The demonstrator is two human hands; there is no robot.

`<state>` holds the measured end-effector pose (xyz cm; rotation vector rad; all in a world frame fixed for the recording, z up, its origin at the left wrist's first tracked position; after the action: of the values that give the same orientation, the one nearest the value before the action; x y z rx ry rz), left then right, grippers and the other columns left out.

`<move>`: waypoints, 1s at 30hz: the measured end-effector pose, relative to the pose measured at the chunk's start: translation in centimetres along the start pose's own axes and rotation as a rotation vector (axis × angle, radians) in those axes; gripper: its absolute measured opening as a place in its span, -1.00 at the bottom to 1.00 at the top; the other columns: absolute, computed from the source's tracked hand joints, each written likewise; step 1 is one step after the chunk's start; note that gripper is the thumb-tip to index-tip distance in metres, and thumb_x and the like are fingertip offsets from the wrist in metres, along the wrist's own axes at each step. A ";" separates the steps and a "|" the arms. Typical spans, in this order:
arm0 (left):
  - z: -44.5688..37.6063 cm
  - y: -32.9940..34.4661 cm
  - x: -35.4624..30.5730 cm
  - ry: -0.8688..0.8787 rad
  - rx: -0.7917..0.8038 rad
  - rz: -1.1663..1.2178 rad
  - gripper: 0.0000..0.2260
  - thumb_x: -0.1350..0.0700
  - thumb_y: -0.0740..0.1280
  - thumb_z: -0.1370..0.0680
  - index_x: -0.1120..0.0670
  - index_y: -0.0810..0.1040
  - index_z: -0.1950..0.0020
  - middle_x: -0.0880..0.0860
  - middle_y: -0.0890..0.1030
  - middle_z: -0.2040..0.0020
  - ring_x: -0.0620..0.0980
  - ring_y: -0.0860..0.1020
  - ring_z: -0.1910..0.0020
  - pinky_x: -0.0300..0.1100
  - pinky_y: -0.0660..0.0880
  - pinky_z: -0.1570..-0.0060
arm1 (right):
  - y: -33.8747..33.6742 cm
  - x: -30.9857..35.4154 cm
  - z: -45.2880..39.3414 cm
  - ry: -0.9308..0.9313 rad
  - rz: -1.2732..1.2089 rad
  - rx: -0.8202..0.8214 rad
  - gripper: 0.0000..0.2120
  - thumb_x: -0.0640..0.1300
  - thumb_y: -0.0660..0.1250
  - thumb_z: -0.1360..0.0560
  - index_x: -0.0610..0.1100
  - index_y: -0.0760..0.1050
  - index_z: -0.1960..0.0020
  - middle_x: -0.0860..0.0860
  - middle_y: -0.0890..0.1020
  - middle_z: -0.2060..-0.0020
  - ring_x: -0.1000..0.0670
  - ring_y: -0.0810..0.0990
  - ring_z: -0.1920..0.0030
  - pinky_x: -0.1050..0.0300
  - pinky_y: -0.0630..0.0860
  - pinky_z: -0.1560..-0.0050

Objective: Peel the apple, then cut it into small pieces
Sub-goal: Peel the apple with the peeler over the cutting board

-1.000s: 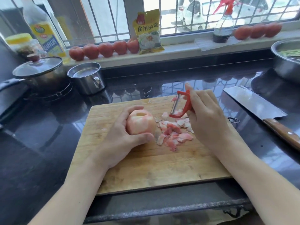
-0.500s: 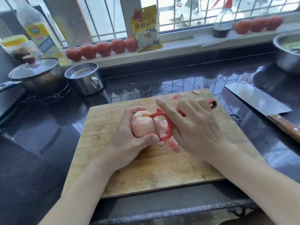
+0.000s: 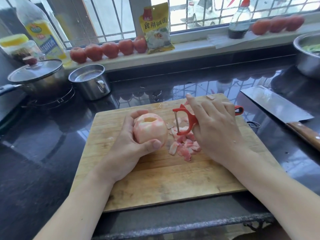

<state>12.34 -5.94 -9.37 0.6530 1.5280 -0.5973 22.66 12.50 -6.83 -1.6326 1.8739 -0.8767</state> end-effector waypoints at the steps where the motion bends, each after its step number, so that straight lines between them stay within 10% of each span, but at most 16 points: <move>1: 0.0 0.0 0.0 0.007 -0.001 -0.002 -0.15 -0.17 0.73 -0.14 -0.13 0.47 -0.35 0.03 0.59 -0.23 0.02 0.59 -0.15 -0.16 0.57 -0.08 | -0.2 0.2 -0.1 -0.013 -0.049 -0.010 -0.47 -0.22 0.25 -0.49 -0.12 0.40 -0.46 -0.01 0.57 -0.04 -0.10 0.47 -0.08 -0.03 0.26 -0.11; 6: 0.0 0.2 -0.2 0.018 0.029 0.004 -0.15 -0.10 0.74 -0.17 -0.09 0.48 -0.40 0.04 0.61 -0.27 0.05 0.60 -0.23 -0.09 0.55 -0.16 | -1.6 1.4 0.0 -0.171 -0.151 -0.113 -0.77 -0.25 0.29 -0.56 -0.12 0.61 -0.17 -0.03 0.57 0.09 -0.14 0.52 0.05 -0.06 0.30 -0.09; 21: 0.1 0.6 -0.6 0.073 0.046 -0.050 -0.28 0.01 0.69 -0.27 -0.05 0.49 -0.37 0.05 0.62 -0.25 0.07 0.63 -0.21 -0.10 0.58 -0.13 | -2.1 2.8 0.1 -0.232 -0.181 -0.175 -0.65 -0.11 0.12 -0.70 -0.10 0.55 -0.38 -0.03 0.57 0.18 -0.14 0.53 0.12 -0.08 0.35 -0.07; 30: 0.1 0.7 -0.6 0.004 0.111 0.189 -0.15 -0.05 0.71 -0.25 0.09 0.46 -0.46 0.14 0.57 -0.29 0.12 0.57 -0.23 -0.12 0.58 -0.13 | 0.4 -1.8 -0.2 0.082 -0.036 0.004 -0.54 -0.20 0.29 -0.47 0.01 0.57 -0.35 0.01 0.53 0.12 -0.13 0.48 -0.04 -0.09 0.27 -0.07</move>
<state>12.93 -5.53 -8.76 0.8734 1.4255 -0.5388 22.47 14.30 -7.09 -1.6556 1.9015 -0.9762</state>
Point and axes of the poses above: each hand's wrist, its own z-axis away from the middle knuckle, its own y-axis out of the palm, x = y × z, the point moved 6 cm from there along -z, towards the middle knuckle
